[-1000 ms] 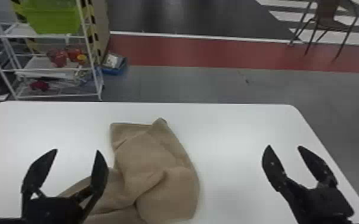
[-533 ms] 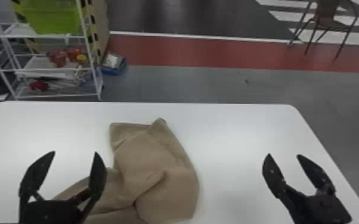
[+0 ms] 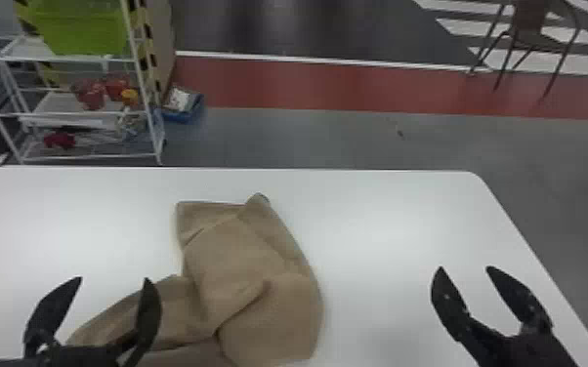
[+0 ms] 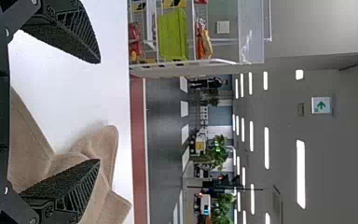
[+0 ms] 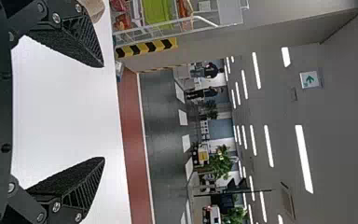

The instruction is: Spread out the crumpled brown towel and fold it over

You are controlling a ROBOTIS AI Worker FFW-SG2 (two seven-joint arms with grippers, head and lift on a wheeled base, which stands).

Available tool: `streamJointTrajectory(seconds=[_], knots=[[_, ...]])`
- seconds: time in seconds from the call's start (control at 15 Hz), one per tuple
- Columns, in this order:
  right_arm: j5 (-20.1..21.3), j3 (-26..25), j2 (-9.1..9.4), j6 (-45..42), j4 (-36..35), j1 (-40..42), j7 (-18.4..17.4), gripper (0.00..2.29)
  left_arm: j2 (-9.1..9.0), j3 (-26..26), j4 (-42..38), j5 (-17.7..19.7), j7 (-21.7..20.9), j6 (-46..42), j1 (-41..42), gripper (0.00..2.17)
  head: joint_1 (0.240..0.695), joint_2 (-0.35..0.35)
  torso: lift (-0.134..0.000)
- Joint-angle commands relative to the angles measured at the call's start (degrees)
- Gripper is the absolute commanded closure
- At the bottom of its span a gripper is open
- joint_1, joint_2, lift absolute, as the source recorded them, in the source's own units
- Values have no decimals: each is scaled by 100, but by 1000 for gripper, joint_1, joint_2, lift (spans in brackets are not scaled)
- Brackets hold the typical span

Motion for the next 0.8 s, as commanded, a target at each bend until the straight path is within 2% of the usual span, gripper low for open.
streamJointTrajectory(seconds=[0.0, 0.13, 0.27, 0.53, 0.73], knots=[[0, 0, 0, -46, 3, 2, 4, 188, 5, 286, 9, 53, -12, 304, 39, 137, 695, -116, -123], [0, 27, 9, -64, 30, -16, -4, 188, 5, 532, -35, 70, -39, 340, 127, 157, 695, -75, -123], [0, 53, 9, -64, 74, -51, 4, 188, 5, 743, -114, 88, -109, 814, 197, 211, 695, -43, -123], [0, 88, 9, -116, 162, -130, 4, 188, -4, 1129, -598, 255, -663, 2625, 346, 211, 695, 10, -123], [0, 106, 9, -134, 276, -218, 4, 188, -31, 1182, -782, 351, -768, 2713, 443, 215, 695, 30, -123]])
